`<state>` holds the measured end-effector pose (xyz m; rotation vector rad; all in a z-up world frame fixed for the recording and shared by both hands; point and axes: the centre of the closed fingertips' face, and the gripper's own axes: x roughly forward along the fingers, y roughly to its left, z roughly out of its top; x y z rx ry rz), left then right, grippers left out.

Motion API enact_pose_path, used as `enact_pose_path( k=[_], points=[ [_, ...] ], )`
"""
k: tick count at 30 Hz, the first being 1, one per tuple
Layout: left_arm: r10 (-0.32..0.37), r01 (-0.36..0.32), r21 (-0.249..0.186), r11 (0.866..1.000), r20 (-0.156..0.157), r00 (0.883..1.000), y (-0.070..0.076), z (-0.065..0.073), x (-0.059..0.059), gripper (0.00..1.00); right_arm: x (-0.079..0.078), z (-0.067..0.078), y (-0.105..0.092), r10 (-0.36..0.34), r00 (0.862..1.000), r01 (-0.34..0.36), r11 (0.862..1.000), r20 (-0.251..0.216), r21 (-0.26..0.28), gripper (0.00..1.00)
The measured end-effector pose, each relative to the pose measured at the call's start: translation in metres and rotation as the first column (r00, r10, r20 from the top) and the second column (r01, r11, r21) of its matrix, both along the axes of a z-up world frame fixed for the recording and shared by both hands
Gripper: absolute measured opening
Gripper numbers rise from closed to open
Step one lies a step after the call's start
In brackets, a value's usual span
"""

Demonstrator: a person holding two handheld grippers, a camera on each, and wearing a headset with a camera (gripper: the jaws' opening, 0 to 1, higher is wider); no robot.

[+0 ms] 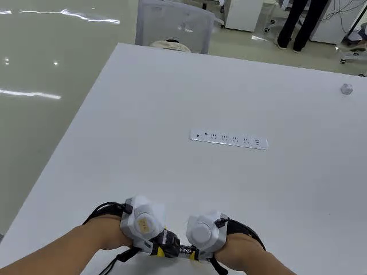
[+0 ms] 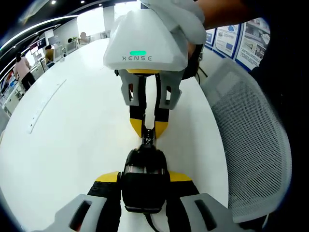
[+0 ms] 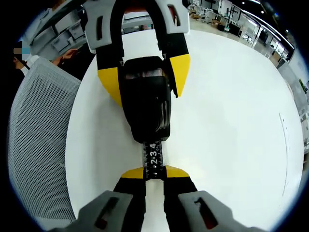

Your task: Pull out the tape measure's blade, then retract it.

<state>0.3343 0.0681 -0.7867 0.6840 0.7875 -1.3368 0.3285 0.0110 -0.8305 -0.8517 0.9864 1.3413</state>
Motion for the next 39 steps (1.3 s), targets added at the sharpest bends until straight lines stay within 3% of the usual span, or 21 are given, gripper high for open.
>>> enact_pose_path(
  k=[39],
  points=[
    [0.002, -0.002, 0.009, 1.000, 0.006, 1.000, 0.000, 0.000, 0.001, 0.32, 0.002, -0.001, -0.030, -0.018, 1.000, 0.018, 0.999, -0.007, -0.033, 0.12]
  ],
)
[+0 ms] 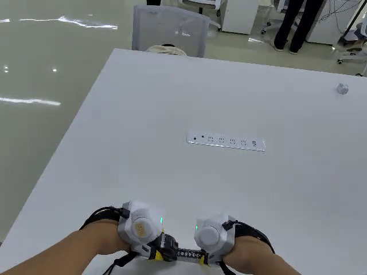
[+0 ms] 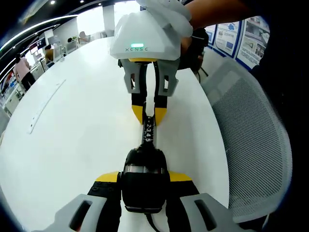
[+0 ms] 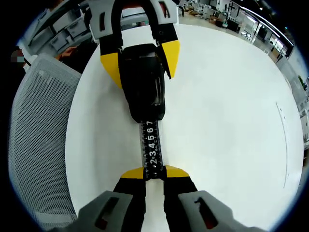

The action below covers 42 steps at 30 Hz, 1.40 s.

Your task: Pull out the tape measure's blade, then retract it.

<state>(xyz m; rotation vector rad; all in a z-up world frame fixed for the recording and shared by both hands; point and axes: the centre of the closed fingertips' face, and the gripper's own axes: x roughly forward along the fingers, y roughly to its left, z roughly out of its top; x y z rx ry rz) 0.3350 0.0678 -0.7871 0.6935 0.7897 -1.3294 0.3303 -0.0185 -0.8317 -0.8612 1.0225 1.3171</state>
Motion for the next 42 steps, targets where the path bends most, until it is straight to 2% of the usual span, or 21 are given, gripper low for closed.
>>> enact_pose_path(
  k=[18, 42],
  points=[
    [0.018, -0.018, 0.001, 1.000, -0.005, 1.000, -0.001, 0.000, 0.001, 0.32, 0.000, 0.000, -0.017, -0.029, 1.000, 0.029, 1.000, 0.000, 0.007, 0.12],
    [0.031, -0.031, -0.007, 0.999, -0.009, 0.999, -0.001, -0.001, 0.002, 0.32, 0.002, 0.001, -0.033, -0.016, 1.000, 0.016, 1.000, 0.011, -0.015, 0.12]
  ],
)
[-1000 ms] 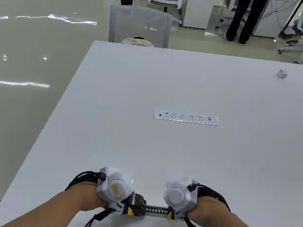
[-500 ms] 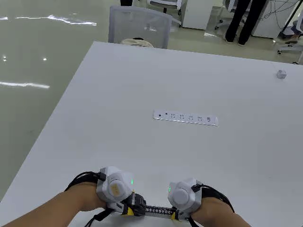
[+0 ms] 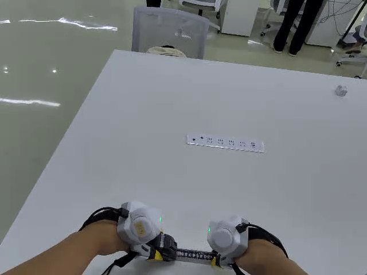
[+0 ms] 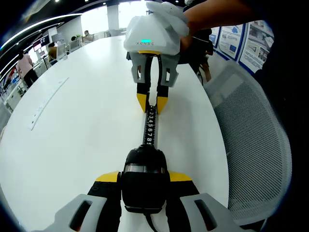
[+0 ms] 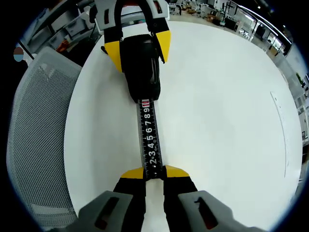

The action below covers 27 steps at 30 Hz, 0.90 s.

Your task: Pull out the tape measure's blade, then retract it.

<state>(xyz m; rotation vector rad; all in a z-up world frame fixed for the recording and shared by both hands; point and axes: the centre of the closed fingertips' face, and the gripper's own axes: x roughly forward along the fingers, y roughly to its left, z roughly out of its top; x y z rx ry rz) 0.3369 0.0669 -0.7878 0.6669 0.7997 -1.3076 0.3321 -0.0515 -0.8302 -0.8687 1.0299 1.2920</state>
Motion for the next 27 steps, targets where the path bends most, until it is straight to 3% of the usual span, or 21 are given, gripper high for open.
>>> enact_pose_path(
  k=[27],
  points=[
    [0.008, -0.008, 0.000, 1.000, 0.002, 1.000, 0.000, 0.000, 0.000, 0.32, 0.001, -0.001, -0.019, -0.004, 1.000, 0.004, 1.000, 0.004, -0.017, 0.11]
  ],
)
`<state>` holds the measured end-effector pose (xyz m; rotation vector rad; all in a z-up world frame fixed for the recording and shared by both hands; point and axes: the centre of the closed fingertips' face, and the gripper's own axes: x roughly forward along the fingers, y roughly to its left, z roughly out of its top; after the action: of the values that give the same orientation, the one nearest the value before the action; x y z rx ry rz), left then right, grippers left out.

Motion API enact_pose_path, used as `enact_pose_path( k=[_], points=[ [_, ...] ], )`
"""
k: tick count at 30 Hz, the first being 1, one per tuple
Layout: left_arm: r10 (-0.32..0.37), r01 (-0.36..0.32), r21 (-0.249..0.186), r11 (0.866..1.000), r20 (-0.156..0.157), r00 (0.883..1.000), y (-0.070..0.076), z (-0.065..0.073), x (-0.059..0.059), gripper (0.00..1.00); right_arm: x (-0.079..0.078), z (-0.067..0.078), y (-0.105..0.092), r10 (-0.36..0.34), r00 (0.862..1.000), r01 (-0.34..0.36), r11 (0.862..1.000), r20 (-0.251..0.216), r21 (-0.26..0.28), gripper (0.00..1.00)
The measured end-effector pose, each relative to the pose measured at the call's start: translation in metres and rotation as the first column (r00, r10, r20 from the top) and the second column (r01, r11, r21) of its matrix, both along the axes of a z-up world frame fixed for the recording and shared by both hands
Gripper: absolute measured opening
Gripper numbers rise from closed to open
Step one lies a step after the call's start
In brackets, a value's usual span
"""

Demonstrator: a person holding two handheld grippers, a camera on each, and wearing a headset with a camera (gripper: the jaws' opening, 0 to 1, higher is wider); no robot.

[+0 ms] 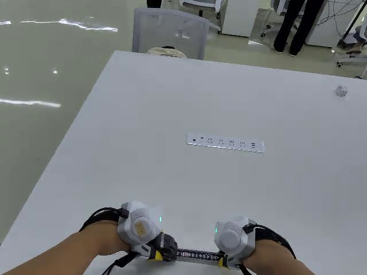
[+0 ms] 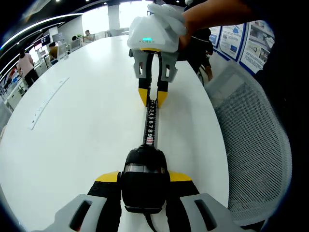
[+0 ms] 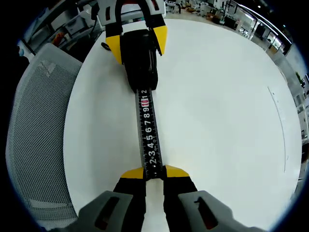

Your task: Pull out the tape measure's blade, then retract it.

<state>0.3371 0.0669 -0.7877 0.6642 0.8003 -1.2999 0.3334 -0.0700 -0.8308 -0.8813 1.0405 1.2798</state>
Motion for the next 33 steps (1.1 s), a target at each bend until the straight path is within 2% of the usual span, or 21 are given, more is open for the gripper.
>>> enact_pose_path(
  k=[33],
  points=[
    [-0.002, 0.002, -0.006, 1.000, 0.001, 1.000, -0.001, 0.000, -0.001, 0.32, 0.000, 0.001, -0.029, -0.014, 1.000, 0.014, 1.000, 0.004, -0.025, 0.12]
  ],
)
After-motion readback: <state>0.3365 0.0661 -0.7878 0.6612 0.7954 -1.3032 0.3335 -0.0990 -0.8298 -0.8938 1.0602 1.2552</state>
